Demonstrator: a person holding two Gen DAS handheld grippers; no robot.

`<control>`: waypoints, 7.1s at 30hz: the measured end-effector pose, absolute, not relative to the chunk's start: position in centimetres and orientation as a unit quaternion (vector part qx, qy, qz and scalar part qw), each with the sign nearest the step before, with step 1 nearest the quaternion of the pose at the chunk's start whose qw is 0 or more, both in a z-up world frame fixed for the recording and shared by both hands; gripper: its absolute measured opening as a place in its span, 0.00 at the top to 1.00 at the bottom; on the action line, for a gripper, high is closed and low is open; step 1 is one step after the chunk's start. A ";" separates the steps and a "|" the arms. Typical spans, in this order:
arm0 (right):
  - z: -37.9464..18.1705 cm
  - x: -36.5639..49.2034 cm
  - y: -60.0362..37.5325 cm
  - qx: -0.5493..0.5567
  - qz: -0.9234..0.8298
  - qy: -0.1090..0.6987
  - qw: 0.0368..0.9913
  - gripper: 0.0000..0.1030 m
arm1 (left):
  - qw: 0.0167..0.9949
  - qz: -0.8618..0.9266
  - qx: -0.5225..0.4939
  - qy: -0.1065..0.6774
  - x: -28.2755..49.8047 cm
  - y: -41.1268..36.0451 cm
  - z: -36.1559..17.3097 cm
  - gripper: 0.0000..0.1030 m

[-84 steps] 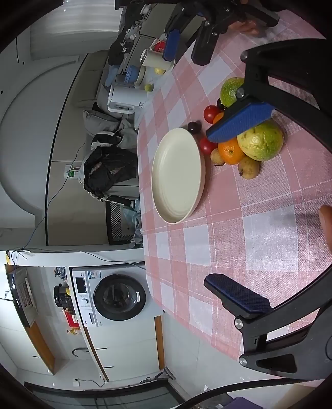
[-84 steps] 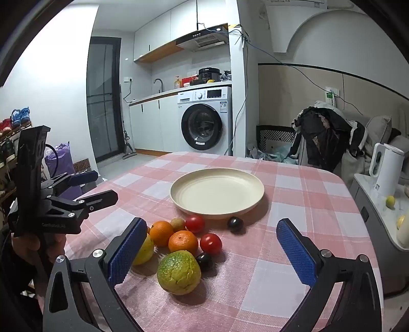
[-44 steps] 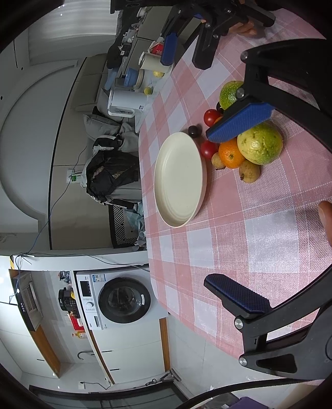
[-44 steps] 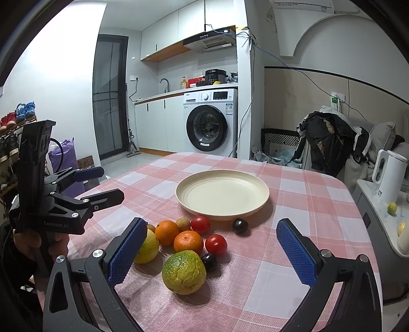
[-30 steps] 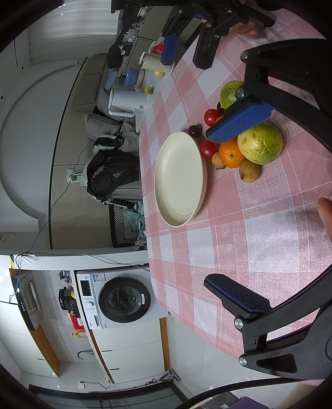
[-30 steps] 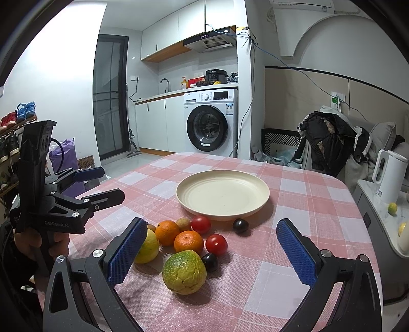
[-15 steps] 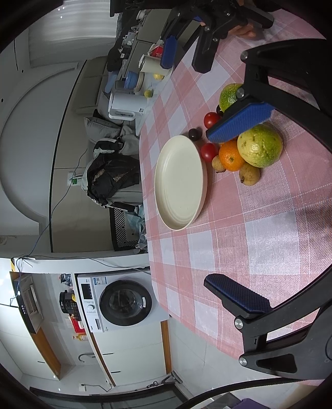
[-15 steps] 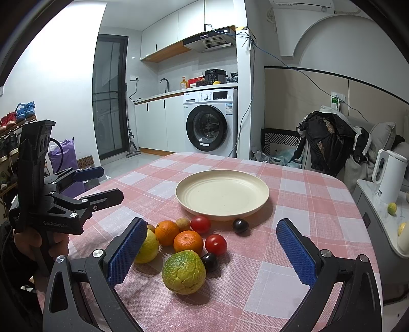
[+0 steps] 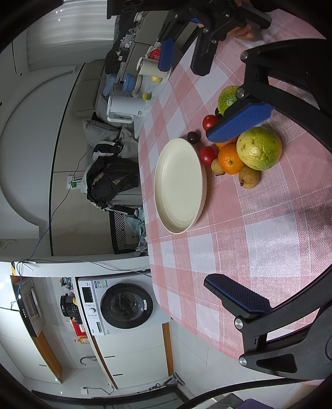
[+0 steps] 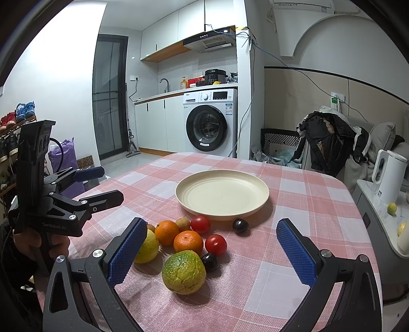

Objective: Organize fruits

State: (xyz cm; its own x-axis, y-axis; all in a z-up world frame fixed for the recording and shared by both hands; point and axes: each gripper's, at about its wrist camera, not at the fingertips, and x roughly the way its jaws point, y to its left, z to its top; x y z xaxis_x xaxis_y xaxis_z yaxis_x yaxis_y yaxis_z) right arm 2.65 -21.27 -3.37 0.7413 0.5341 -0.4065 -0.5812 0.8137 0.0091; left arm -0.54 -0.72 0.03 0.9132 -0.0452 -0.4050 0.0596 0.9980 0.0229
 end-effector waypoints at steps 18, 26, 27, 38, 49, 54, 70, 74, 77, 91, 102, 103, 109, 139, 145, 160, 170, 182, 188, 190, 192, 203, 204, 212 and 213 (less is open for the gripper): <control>-3.2 2.4 -21.4 -0.062 0.297 0.196 0.932 0.00 | 0.976 -0.023 0.015 0.215 0.0 -0.7 -0.3 0.01; -3.3 3.0 -21.6 -0.059 0.288 0.214 0.932 0.00 | 0.970 -0.058 0.009 0.236 0.0 -1.4 -0.4 0.01; -3.3 3.2 -21.6 -0.061 0.287 0.217 0.931 0.00 | 0.969 -0.060 0.010 0.240 0.0 -1.5 -0.4 0.01; -5.0 4.7 -20.7 -0.072 0.275 0.316 0.905 0.00 | 0.952 -0.080 0.017 0.297 0.8 -2.2 -2.1 0.01; -6.9 5.0 -19.1 -0.082 0.293 0.373 0.876 0.07 | 0.937 -0.096 0.017 0.336 1.8 -2.4 -3.1 0.01; -7.7 5.1 -19.0 -0.075 0.309 0.398 0.861 0.20 | 0.933 -0.107 0.024 0.343 1.8 -2.8 -3.2 0.01; -8.5 5.3 -18.5 -0.046 0.339 0.431 0.835 0.43 | 0.910 -0.152 0.015 0.386 2.2 -4.0 -4.2 0.34; -8.5 5.6 -18.4 -0.036 0.338 0.436 0.833 0.49 | 0.905 -0.160 0.018 0.394 2.2 -4.5 -4.5 0.39; -8.6 5.7 -18.5 -0.029 0.338 0.440 0.832 0.51 | 0.903 -0.163 0.013 0.398 2.4 -4.5 -4.7 0.42; -8.3 5.1 -18.3 -0.046 0.341 0.423 0.838 0.53 | 0.892 -0.171 -0.003 0.420 3.7 -4.6 -5.3 0.55; -8.5 5.1 -18.2 -0.047 0.341 0.422 0.838 0.53 | 0.899 -0.175 -0.007 0.401 3.2 -4.4 -4.8 0.56; -8.4 5.1 -18.2 -0.047 0.342 0.422 0.838 0.53 | 0.902 -0.174 -0.005 0.395 3.2 -4.4 -4.6 0.56; -8.0 5.0 -18.4 -0.043 0.345 0.412 0.842 0.53 | 0.913 -0.168 -0.007 0.371 2.5 -4.2 -3.7 0.56; -3.3 7.3 -19.8 0.015 0.315 0.334 0.888 0.53 | 0.952 -0.115 -0.008 0.282 5.7 -3.9 1.4 0.55; -2.7 8.7 -19.8 0.019 0.309 0.326 0.893 0.53 | 0.955 -0.109 -0.012 0.274 7.0 -3.7 1.9 0.55; -2.9 12.2 -19.2 0.031 0.294 0.331 0.896 0.53 | 0.952 -0.083 -0.028 0.295 12.6 -2.2 -0.5 0.55; -4.2 14.6 -17.7 0.030 0.288 0.352 0.890 0.53 | 0.945 -0.072 -0.020 0.317 15.7 -2.0 -2.7 0.55; -5.7 16.6 -16.5 0.008 0.267 0.366 0.891 0.53 | 0.940 -0.065 -0.028 0.333 17.0 -1.2 -3.8 0.55; -6.3 17.2 -16.6 0.004 0.261 0.376 0.889 0.53 | 0.939 -0.059 -0.028 0.338 17.0 -1.2 -4.0 0.55; -6.4 17.2 -16.6 0.004 0.261 0.376 0.889 0.53 | 0.940 -0.056 -0.029 0.335 16.9 -1.1 -3.9 0.55; -6.4 17.3 -16.5 0.001 0.260 0.378 0.889 0.53 | 0.943 -0.053 -0.031 0.326 16.5 -1.0 -3.7 0.55; -5.2 16.0 -17.6 -0.007 0.241 0.360 0.901 0.16 | 0.952 -0.054 -0.058 0.295 12.8 0.7 -1.6 0.17; -4.9 15.7 -17.8 -0.008 0.241 0.359 0.902 0.09 | 0.953 -0.054 -0.058 0.292 12.1 0.8 -1.3 0.15; -3.1 12.9 -19.1 -0.021 0.250 0.324 0.912 0.00 | 0.964 -0.043 -0.049 0.257 6.9 1.4 0.6 0.01; -3.0 12.6 -19.1 -0.024 0.252 0.321 0.913 0.00 | 0.965 -0.043 -0.050 0.255 6.3 1.5 0.7 0.01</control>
State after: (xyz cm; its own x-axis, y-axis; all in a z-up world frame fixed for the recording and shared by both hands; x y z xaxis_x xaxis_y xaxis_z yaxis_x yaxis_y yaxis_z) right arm 12.64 -19.14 -2.99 0.6677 0.4441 -0.5974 -0.4749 0.8722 0.1176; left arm 6.33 1.52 0.73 0.8661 -0.1083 -0.4879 0.0569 0.9912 -0.1191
